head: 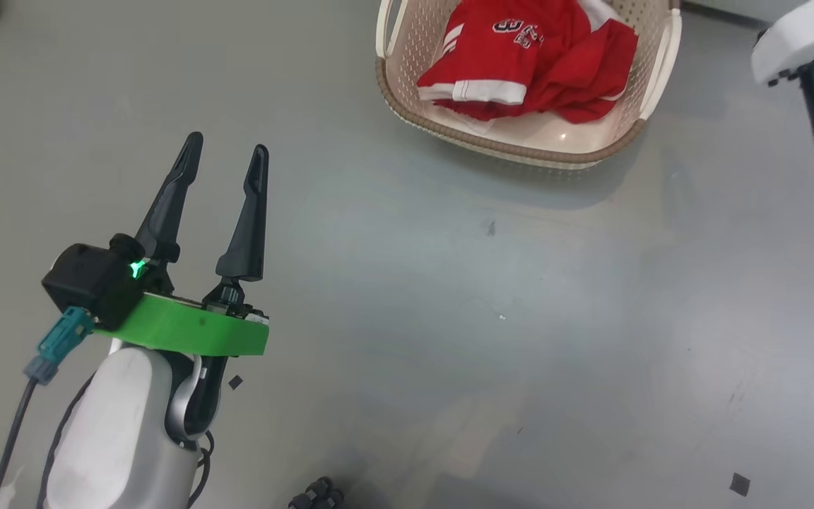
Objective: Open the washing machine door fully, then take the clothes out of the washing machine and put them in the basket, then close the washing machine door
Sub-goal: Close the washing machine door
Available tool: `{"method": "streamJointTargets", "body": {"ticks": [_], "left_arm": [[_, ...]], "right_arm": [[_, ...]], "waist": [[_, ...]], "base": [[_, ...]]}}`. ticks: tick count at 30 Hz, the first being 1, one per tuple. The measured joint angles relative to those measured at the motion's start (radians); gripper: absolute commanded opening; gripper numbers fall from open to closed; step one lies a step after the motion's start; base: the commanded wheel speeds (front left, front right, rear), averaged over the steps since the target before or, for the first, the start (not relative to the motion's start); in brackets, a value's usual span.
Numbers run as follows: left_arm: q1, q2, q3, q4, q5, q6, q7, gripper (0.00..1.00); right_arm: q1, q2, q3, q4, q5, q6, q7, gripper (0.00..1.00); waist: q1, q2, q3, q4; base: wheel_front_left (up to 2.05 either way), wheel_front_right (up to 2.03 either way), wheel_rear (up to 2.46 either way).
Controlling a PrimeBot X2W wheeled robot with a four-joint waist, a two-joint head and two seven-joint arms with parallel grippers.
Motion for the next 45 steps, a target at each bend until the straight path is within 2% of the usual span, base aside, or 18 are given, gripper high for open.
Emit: {"method": "streamJointTargets", "body": {"ticks": [8,19,30,40,41,42,43,45], "left_arm": [[0.026,0.03,0.054,0.007,0.012,0.0,0.0,1.0],[0.141,0.064,0.109,0.025,0.026,0.0,0.0,1.0],[0.241,0.07,0.126,0.03,0.035,0.0,0.0,1.0],[0.299,0.064,0.149,0.028,0.057,0.0,0.0,1.0],[0.312,0.051,0.15,0.038,0.052,0.0,0.0,1.0],[0.312,0.051,0.15,0.038,0.052,0.0,0.0,1.0],[0.321,0.047,0.149,0.041,0.052,0.0,0.0,1.0],[0.331,0.047,0.142,0.041,0.051,0.0,0.0,1.0]], "right_arm": [[0.131,0.087,0.014,0.005,0.035,0.003,-0.023,0.0],[0.349,0.186,-0.007,-0.001,0.103,0.002,-0.032,0.0],[0.513,0.198,-0.073,-0.137,0.132,-0.022,-0.032,0.0],[0.634,0.221,-0.097,-0.233,0.135,-0.043,-0.032,0.0],[0.66,0.225,-0.104,-0.252,0.141,-0.044,-0.032,0.34],[0.66,0.225,-0.104,-0.252,0.141,-0.044,-0.032,0.61],[0.673,0.226,-0.106,-0.263,0.141,-0.05,-0.032,1.0],[0.697,0.228,-0.111,-0.289,0.14,-0.059,-0.032,1.0]], "waist": [[0.0,0.0,-0.101,-0.053],[0.0,0.0,-0.243,-0.162],[0.0,0.0001,-0.377,-0.271],[0.0,0.0,-0.442,-0.344],[0.0,0.0,-0.452,-0.357],[0.0,0.0,-0.452,-0.357],[0.0,0.0,-0.458,-0.362],[-0.0001,0.0,-0.465,-0.372]], "base": [[0.0,0.0,0.0],[0.0,0.0,0.0],[0.0,0.0,0.0],[0.0,0.0,0.0],[0.0,0.0,0.0],[0.0,0.0,0.0],[0.0,0.0,0.0],[0.0,0.0,0.0]]}}
